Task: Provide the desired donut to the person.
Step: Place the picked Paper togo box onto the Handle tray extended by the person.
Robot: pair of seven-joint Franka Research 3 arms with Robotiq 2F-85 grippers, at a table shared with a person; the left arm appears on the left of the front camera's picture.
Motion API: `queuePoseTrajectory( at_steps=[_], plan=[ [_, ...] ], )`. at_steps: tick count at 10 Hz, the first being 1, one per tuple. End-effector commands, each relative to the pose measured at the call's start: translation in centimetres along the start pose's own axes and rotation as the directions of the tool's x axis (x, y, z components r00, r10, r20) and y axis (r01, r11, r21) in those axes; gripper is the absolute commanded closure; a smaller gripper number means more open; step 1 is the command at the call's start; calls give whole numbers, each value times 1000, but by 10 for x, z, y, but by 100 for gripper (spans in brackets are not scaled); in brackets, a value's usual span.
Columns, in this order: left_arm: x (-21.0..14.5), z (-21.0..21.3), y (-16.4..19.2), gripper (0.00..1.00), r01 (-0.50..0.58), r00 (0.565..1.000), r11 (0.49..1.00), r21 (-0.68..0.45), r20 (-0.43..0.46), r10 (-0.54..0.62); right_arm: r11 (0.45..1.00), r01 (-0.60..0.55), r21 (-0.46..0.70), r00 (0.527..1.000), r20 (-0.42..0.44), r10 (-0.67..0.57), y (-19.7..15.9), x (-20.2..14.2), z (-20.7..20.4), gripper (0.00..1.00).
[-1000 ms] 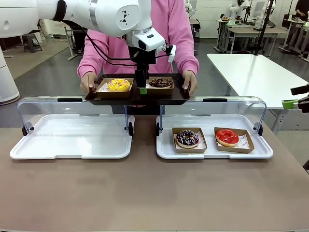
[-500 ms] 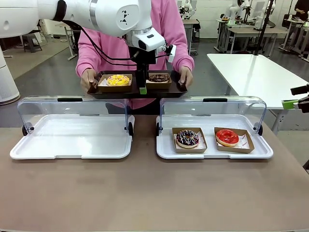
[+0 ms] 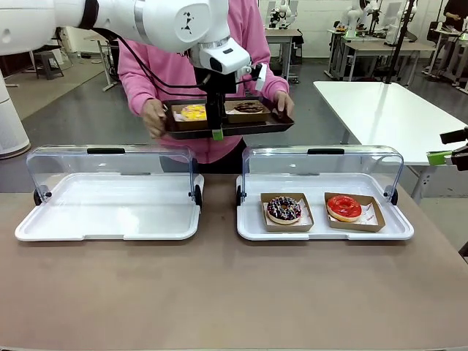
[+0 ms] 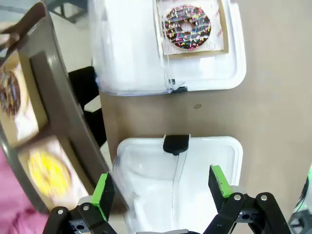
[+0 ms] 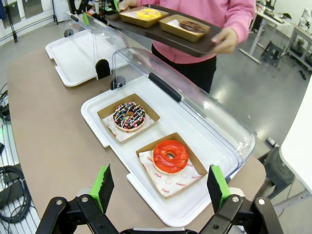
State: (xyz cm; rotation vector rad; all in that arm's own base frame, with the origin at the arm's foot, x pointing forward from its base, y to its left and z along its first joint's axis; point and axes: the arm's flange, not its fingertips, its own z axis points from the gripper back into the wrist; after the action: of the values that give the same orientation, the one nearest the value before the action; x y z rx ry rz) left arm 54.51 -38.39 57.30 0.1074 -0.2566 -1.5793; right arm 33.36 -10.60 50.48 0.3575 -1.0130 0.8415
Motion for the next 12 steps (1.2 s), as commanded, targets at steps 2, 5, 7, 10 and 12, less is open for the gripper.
queuePoseTrajectory(
  at_steps=[2,5,7,10,12],
  plan=[
    [-93,55,-52,0,-268,954,960,-81,117,276,1000,-2,10,1000,27,2,-2,-1,-4,0],
    [-205,84,-125,0,-461,835,883,-84,294,464,1000,-2,10,1000,27,2,-2,-1,-4,0],
    [-267,93,-180,0,-518,769,853,-60,405,495,1000,-2,10,1000,27,2,-2,-1,-4,0],
    [-354,90,-244,0,-587,692,808,-43,490,529,1000,-2,10,1000,27,2,-2,-1,-4,0],
    [-391,80,-255,0,-586,686,806,-88,475,551,1000,-2,10,1000,27,2,-2,-1,-4,0]
  ],
)
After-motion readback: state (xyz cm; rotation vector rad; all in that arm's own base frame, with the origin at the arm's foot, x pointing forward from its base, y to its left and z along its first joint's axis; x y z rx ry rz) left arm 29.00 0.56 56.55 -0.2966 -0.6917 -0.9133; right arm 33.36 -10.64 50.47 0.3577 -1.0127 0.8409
